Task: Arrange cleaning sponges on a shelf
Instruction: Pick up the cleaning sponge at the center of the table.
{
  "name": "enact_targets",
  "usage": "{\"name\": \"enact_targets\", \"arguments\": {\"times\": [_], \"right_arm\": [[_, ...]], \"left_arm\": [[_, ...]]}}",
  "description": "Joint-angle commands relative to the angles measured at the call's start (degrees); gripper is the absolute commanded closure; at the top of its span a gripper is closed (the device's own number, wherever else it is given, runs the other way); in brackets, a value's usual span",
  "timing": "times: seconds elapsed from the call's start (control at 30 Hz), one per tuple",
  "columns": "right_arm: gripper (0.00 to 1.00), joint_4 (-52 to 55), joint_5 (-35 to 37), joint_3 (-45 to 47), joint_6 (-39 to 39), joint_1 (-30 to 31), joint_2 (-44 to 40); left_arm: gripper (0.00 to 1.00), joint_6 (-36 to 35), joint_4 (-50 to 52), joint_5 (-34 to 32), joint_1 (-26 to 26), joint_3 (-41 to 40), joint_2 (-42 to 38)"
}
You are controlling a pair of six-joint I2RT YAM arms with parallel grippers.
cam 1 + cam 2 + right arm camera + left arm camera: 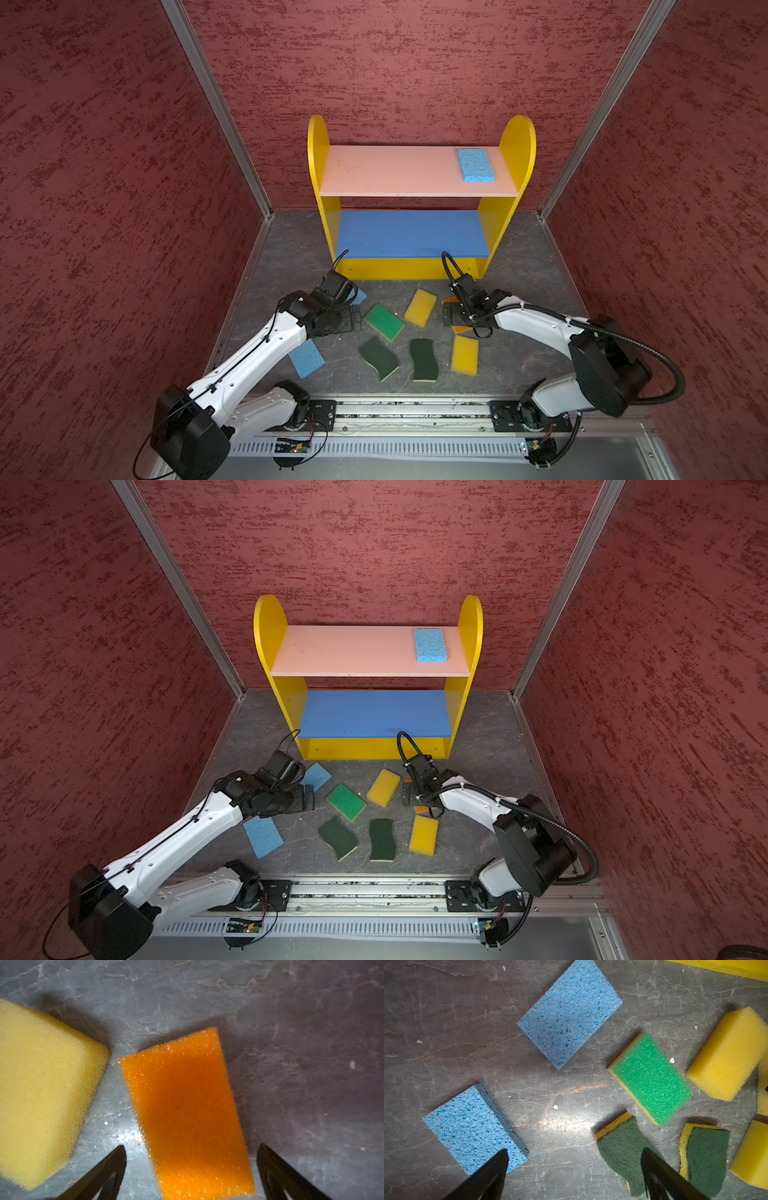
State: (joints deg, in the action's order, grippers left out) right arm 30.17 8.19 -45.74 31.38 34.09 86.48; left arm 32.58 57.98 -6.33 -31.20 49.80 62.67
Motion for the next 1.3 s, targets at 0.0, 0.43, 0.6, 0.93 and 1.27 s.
{"name": "enact_targets", "arguments": {"times": [0.0, 0.43, 0.6, 0.93, 1.27], "right_arm": [[0.01, 0.2, 0.3, -1.6, -1.8, 0.4, 1.4], [0.04, -1.3, -0.3, -2.7, -3.1, 0.3, 5.3], [0.08, -1.8, -0.6, -2.6, -3.1, 0.3, 6.2], [0.25, 0.1, 1.1, -4.0, -2.5, 0.3, 3.7], [0.35, 2.8, 2.7, -6.4, -1.8, 0.3, 0.0]], "left_arm": [[0.01, -0.5, -1.4, -0.9, -0.2, 0.2, 0.6], [0.01, 0.3, -1.1, -1.1, 0.1, 1.5, 3.0], [0.01, 1.2, -1.1, -1.1, 0.2, 0.5, 0.7], [0.00, 1.1, -1.4, -2.1, 0.6, 0.5, -1.2], [0.01, 0.7, -2.1, -2.0, 0.9, 0.9, -1.7]]}}
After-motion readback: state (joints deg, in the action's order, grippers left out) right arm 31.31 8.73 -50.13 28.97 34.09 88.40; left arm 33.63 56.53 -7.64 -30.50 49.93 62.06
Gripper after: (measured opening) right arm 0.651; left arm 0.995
